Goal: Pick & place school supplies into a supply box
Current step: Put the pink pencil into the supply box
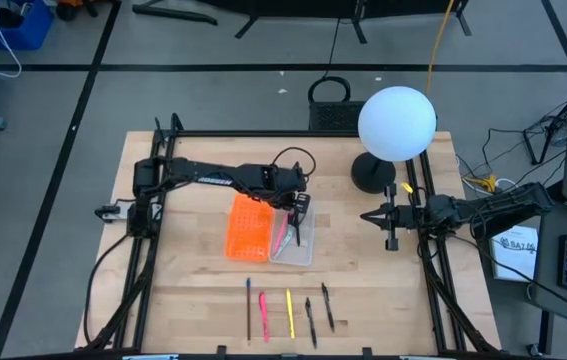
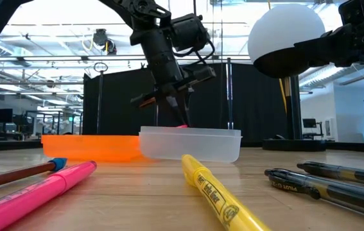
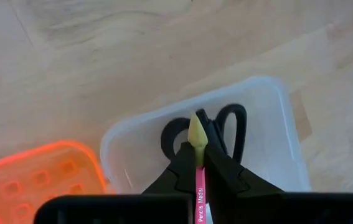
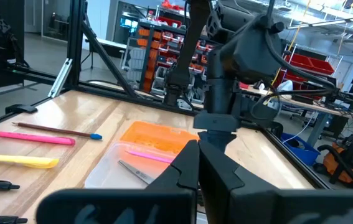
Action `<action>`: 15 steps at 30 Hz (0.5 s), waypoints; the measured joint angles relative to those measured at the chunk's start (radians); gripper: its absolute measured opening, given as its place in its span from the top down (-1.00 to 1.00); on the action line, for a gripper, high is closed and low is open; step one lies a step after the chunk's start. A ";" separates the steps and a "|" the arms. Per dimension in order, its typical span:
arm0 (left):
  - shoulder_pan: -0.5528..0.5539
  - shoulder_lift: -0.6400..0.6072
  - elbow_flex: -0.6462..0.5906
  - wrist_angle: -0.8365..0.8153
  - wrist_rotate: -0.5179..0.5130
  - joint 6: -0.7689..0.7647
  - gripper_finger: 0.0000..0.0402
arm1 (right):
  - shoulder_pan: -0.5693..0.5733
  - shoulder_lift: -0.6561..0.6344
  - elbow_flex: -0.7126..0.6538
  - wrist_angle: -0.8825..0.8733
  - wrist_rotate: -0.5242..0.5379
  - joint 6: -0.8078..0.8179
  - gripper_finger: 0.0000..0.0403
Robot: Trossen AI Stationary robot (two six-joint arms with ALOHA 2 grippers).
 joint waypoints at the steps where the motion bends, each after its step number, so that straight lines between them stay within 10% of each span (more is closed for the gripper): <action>1: -0.003 0.000 0.000 0.000 0.000 0.003 0.92 | 0.000 0.000 0.000 0.000 0.000 0.000 1.00; 15: -0.009 0.000 0.000 -0.052 -0.029 -0.010 0.84 | 0.000 0.000 0.000 0.000 0.000 0.000 1.00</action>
